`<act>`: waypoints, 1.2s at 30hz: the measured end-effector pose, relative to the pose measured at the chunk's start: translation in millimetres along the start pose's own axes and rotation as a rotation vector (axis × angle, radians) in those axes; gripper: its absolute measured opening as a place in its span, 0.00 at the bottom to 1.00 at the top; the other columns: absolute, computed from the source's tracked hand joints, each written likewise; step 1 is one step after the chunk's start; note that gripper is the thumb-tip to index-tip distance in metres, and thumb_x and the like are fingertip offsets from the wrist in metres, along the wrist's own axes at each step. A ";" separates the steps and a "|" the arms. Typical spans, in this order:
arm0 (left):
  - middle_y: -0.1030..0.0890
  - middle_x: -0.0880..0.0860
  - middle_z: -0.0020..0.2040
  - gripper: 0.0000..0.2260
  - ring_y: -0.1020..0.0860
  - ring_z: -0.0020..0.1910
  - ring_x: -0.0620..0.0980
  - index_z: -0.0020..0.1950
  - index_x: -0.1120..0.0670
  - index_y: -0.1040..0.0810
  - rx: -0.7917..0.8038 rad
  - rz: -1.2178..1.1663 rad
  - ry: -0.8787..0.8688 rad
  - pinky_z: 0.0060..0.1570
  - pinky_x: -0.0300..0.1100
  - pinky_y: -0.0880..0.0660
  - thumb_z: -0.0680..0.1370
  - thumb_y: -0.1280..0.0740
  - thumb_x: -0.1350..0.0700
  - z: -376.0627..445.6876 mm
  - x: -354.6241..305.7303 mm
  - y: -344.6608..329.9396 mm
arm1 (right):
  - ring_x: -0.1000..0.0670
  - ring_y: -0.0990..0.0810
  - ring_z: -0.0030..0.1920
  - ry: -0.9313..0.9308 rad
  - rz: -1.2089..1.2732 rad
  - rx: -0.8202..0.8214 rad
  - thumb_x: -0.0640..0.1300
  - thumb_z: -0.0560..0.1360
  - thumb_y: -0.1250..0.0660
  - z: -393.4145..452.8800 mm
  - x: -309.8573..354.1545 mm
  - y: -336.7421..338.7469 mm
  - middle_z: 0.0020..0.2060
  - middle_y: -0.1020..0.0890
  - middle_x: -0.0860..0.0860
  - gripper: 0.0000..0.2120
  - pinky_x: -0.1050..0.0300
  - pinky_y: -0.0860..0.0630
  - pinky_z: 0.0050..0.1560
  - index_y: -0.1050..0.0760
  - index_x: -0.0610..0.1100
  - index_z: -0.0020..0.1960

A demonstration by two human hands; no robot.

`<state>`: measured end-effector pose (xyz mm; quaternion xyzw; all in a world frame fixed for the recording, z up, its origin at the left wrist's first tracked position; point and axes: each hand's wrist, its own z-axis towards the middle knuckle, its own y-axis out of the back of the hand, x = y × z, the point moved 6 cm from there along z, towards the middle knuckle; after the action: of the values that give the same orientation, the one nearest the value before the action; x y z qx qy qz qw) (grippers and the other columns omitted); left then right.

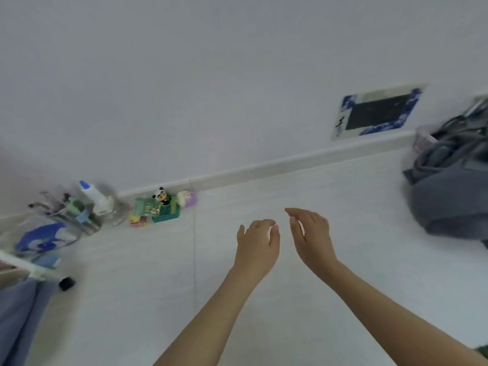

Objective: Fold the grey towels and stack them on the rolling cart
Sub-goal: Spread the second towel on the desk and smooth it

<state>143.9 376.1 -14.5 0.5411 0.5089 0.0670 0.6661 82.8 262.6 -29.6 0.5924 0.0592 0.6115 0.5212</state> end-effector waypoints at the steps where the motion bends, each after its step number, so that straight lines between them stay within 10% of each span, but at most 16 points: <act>1: 0.26 0.49 0.66 0.17 0.31 0.67 0.46 0.68 0.53 0.28 0.025 0.001 -0.025 0.74 0.49 0.53 0.83 0.49 0.52 6.4 -21.8 -17.0 | 0.50 0.23 0.56 -0.029 -0.014 -0.032 0.54 0.77 0.54 -3.7 -22.7 19.8 0.54 0.19 0.53 0.25 0.61 0.41 0.58 0.24 0.47 0.61; 14: 0.25 0.51 0.61 0.14 0.26 0.55 0.46 0.63 0.51 0.26 0.248 -0.205 -0.147 0.54 0.37 0.31 0.82 0.45 0.50 76.1 -248.3 -215.6 | 0.46 0.25 0.53 -0.285 -0.182 -0.335 0.51 0.76 0.48 -34.8 -246.3 239.4 0.52 0.20 0.49 0.20 0.61 0.37 0.56 0.23 0.44 0.57; 19: 0.32 0.50 0.71 0.22 0.30 0.66 0.46 0.74 0.52 0.36 0.269 -0.383 -0.130 0.62 0.38 0.31 0.81 0.41 0.48 96.4 -315.6 -262.0 | 0.47 0.31 0.58 -0.355 -0.240 -0.495 0.51 0.76 0.43 -42.5 -296.0 302.9 0.57 0.24 0.45 0.19 0.52 0.34 0.60 0.25 0.41 0.60; 27: 0.25 0.43 0.54 0.22 0.25 0.55 0.43 0.70 0.54 0.33 0.273 -0.888 0.151 0.56 0.43 0.24 0.79 0.37 0.47 142.1 -374.5 -287.2 | 0.45 0.35 0.68 -0.478 -0.139 -0.482 0.45 0.78 0.37 -22.9 -338.6 338.2 0.68 0.31 0.45 0.21 0.53 0.38 0.68 0.31 0.41 0.69; 36: 0.26 0.51 0.65 0.32 0.27 0.64 0.52 0.73 0.55 0.36 0.307 -0.980 0.302 0.65 0.48 0.29 0.73 0.30 0.44 175.6 -407.7 -300.7 | 0.53 0.38 0.69 -0.487 -0.036 -0.491 0.48 0.80 0.42 -16.1 -338.1 345.4 0.68 0.30 0.52 0.21 0.60 0.39 0.66 0.36 0.45 0.71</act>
<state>-55.9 -121.3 -23.1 0.3154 0.7960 -0.2501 0.4521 -208.6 -123.2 -20.1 0.5768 -0.2055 0.4388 0.6576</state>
